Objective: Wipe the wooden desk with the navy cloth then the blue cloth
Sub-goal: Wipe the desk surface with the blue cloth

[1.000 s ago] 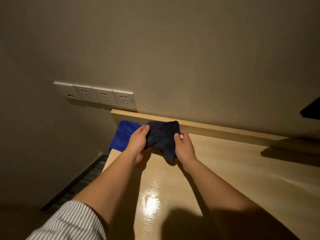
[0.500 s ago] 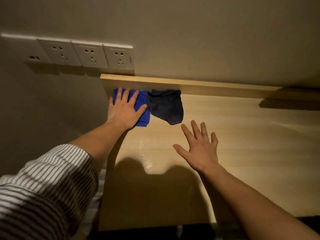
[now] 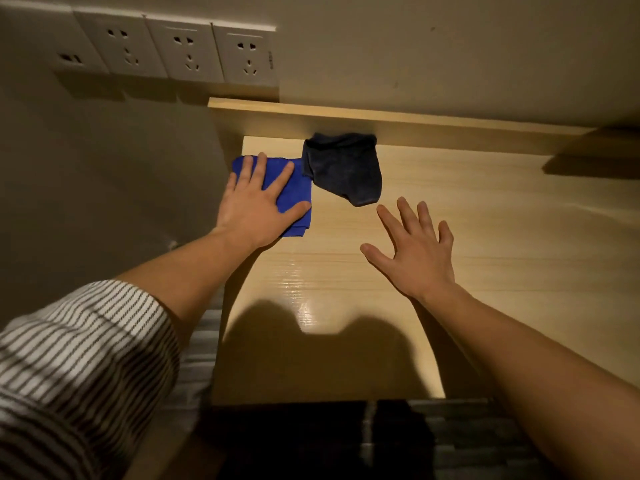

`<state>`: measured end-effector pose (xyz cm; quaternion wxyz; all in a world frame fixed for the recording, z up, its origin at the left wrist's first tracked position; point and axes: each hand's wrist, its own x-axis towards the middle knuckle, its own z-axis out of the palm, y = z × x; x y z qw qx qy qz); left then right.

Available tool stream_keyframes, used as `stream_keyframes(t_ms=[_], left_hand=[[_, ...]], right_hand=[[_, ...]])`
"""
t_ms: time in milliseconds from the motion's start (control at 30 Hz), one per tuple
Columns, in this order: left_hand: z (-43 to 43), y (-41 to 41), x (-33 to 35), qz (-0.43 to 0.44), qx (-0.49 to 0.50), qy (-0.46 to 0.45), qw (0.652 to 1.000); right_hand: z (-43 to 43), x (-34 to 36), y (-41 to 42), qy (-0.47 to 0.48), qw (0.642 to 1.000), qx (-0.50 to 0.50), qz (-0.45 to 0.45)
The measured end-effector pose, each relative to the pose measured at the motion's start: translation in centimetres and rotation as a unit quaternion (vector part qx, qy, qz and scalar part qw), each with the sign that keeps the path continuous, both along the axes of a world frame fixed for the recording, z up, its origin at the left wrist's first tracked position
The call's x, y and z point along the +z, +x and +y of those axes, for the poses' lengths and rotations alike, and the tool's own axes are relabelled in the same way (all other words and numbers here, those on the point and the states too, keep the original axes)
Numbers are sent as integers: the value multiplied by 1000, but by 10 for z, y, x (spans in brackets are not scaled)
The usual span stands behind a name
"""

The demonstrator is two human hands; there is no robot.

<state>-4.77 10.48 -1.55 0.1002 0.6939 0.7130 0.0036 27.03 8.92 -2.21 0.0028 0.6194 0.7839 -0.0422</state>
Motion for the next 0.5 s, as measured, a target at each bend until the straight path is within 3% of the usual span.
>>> stream_keyframes(t_ms=[500], left_hand=[[-142, 34, 9, 2, 1, -14, 1000]], right_hand=[[-1, 4, 0, -16, 1000, 15, 19]])
